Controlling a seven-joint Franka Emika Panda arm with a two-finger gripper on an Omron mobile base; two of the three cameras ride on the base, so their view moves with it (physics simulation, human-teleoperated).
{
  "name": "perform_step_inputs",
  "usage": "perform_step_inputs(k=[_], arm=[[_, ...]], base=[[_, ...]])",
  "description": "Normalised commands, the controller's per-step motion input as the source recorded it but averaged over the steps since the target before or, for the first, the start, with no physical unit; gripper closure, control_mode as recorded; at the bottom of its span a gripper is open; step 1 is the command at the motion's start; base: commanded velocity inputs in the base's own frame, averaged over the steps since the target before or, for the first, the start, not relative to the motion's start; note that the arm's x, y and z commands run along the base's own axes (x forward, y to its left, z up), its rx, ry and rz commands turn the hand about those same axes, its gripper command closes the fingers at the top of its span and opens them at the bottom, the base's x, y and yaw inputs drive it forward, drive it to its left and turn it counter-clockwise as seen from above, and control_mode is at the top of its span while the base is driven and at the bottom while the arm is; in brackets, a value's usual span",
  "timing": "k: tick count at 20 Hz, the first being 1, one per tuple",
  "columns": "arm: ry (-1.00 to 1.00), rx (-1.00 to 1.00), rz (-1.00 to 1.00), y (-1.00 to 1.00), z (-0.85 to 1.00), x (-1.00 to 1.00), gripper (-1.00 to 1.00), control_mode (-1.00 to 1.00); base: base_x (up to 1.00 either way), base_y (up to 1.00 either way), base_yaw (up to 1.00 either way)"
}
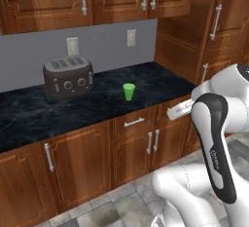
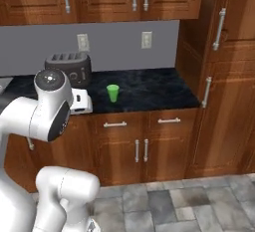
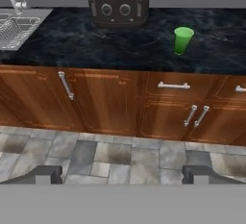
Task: Place the pitcher and cup on the dining counter for serving.
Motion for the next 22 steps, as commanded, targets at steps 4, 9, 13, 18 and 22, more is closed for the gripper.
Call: perform_step_inputs(k=[4,9,13,18,22], arm=[[0.00,0.00,0.00,0.00,0.00,0.00,-1.00,1.00],[0.00,0.00,0.00,0.00,0.00,0.00,-1.00,1.00],[0.00,0.00,0.00,0.00,0.00,0.00,-1.00,1.00],[0.00,0.00,0.00,0.00,0.00,0.00,-1.00,1.00],[0.00,0.00,0.00,0.00,0.00,0.00,-1.00,1.00]], base=[[0.77,-0.77,0.42],[0.78,-0.42,0.31],[0.83,0.00,0.13],[0.43,0.06,-0.01],[0.32,0.00,-0.02]])
